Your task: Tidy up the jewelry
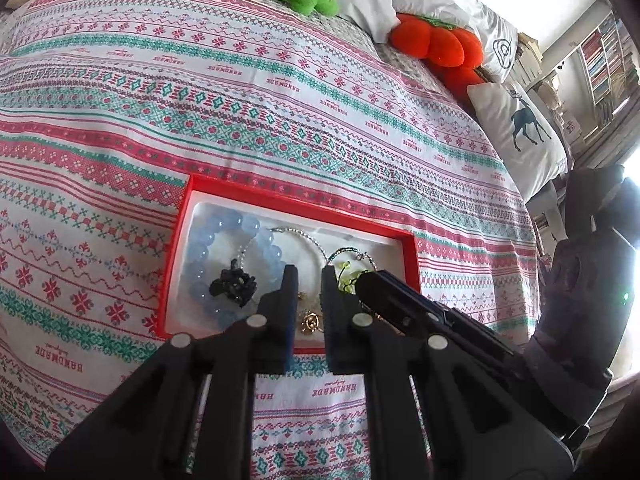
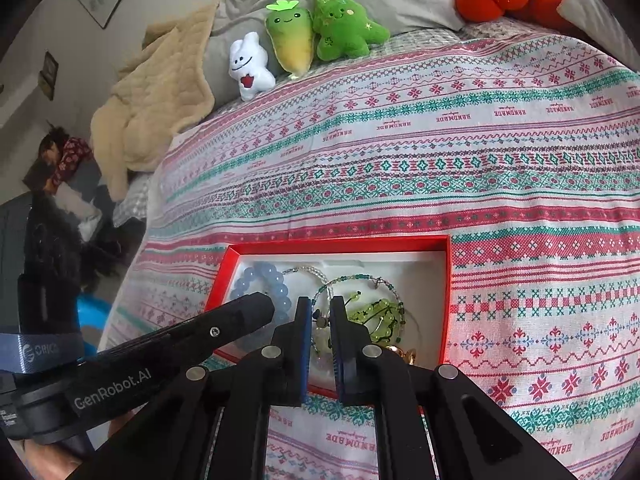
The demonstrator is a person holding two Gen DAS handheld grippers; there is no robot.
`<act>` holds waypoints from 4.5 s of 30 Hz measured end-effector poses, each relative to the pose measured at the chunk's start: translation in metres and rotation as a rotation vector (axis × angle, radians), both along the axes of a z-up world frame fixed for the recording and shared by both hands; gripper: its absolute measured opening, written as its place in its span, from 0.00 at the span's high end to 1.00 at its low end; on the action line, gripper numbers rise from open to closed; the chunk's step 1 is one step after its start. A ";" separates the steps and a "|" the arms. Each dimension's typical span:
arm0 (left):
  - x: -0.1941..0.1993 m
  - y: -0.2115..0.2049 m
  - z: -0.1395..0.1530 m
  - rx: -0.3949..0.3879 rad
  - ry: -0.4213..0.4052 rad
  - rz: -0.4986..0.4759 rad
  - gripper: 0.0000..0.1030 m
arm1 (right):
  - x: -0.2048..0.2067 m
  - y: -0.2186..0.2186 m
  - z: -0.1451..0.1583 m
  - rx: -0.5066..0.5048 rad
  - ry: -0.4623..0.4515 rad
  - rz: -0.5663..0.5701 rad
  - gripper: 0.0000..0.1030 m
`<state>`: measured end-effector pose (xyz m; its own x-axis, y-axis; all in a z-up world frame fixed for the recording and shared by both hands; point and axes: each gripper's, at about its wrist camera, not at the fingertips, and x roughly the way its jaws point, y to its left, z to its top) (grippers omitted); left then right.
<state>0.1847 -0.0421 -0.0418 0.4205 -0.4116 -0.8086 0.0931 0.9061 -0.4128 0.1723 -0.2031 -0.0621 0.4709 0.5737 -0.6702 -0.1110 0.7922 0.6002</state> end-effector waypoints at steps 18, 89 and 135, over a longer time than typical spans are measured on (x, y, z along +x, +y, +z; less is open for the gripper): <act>-0.037 0.007 0.024 0.220 -0.091 0.038 0.56 | -0.043 -0.017 0.023 -0.067 -0.045 -0.007 0.66; -0.132 0.023 0.025 0.525 -0.167 0.131 0.01 | -0.127 0.007 0.040 -0.460 -0.153 -0.030 0.00; -0.133 0.017 0.024 0.521 -0.176 0.113 0.01 | -0.125 0.003 0.039 -0.473 -0.146 -0.027 0.00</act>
